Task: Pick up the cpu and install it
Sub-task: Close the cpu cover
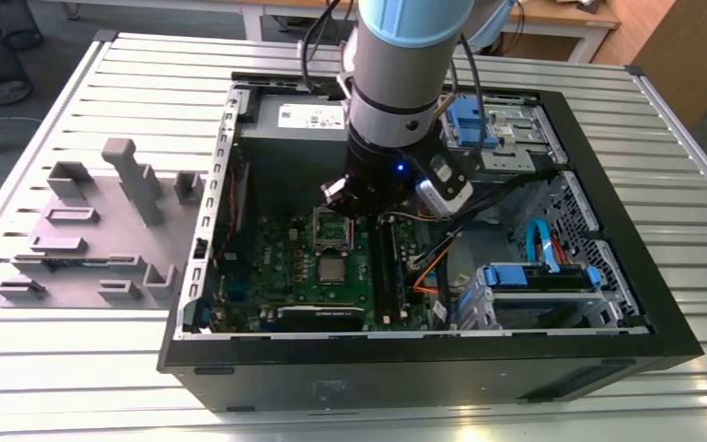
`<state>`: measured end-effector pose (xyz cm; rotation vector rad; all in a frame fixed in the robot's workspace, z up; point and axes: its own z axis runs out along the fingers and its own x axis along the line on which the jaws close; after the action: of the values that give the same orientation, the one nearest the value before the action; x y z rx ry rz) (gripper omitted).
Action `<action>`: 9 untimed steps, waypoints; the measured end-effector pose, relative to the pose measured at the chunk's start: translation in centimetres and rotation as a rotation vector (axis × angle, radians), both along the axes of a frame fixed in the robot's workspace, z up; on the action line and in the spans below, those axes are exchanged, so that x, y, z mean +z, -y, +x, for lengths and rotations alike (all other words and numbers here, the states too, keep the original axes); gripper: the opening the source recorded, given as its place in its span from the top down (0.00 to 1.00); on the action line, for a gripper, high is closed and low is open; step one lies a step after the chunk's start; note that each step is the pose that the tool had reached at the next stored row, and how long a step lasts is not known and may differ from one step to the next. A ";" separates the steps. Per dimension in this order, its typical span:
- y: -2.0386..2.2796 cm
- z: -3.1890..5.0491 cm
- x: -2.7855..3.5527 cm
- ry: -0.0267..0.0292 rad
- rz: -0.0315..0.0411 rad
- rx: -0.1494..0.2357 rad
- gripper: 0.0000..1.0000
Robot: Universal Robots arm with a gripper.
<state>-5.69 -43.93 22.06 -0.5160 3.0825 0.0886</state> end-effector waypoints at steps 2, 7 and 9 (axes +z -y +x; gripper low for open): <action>-0.16 0.01 -0.12 0.0003 0.0002 0.010 0.89; -0.66 0.01 -0.39 0.0010 0.0002 0.031 0.89; -0.88 0.01 -0.49 0.0010 0.0002 0.040 0.89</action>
<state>-5.67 -43.06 21.57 -0.5777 3.0716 0.0891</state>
